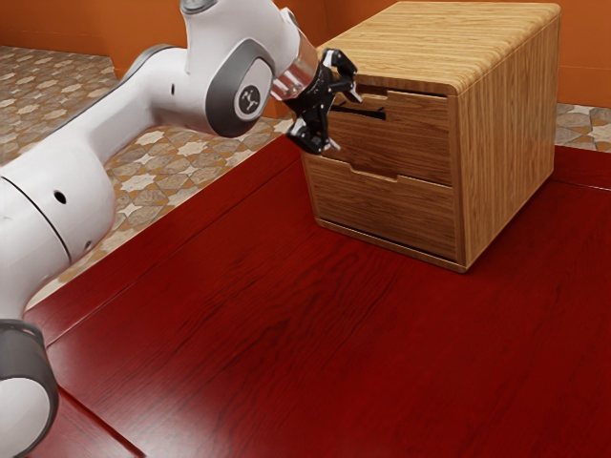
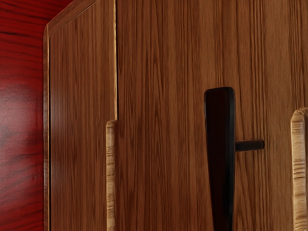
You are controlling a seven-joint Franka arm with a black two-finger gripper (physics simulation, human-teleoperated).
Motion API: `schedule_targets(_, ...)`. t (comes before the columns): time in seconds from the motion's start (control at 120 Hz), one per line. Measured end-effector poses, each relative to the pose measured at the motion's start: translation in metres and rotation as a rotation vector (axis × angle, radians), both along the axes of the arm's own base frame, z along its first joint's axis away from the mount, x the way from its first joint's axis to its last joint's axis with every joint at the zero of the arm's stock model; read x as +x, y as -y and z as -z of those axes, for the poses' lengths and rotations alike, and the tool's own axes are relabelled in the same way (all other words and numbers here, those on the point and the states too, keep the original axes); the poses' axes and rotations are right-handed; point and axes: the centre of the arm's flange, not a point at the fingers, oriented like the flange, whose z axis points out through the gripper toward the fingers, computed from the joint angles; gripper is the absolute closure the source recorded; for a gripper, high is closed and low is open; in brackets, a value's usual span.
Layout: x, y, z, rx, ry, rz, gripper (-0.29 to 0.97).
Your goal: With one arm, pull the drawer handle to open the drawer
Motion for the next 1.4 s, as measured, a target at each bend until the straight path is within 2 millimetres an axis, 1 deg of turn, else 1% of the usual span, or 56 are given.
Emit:
schedule_targets(0.075, 0.000, 0.001, 0.000, -0.002, 0.001, -0.001, 0.18)
schedule_targets(0.15, 0.000, 0.001, 0.000, -0.004, 0.001, -0.001, 0.23)
schedule_targets(0.358, 0.003, -0.001, 0.003, -0.008, 0.013, -0.004, 0.33)
schedule_targets(0.65, 0.003, 0.000, 0.002, -0.014, 0.022, -0.009, 0.48)
schedule_targets(0.892, 0.001, -0.001, 0.005, -0.038, 0.014, -0.020, 0.56)
schedule_targets(1.108, -0.016, 0.004, -0.002, -0.037, -0.001, -0.027, 0.59)
schedule_targets(1.2, -0.026, 0.000, -0.004, -0.034, -0.015, -0.042, 0.59)
schedule_targets(1.308, -0.031, -0.003, -0.002, -0.041, -0.025, -0.056, 0.59)
schedule_targets(1.4, -0.040, -0.006, -0.003, -0.050, -0.035, -0.068, 0.60)
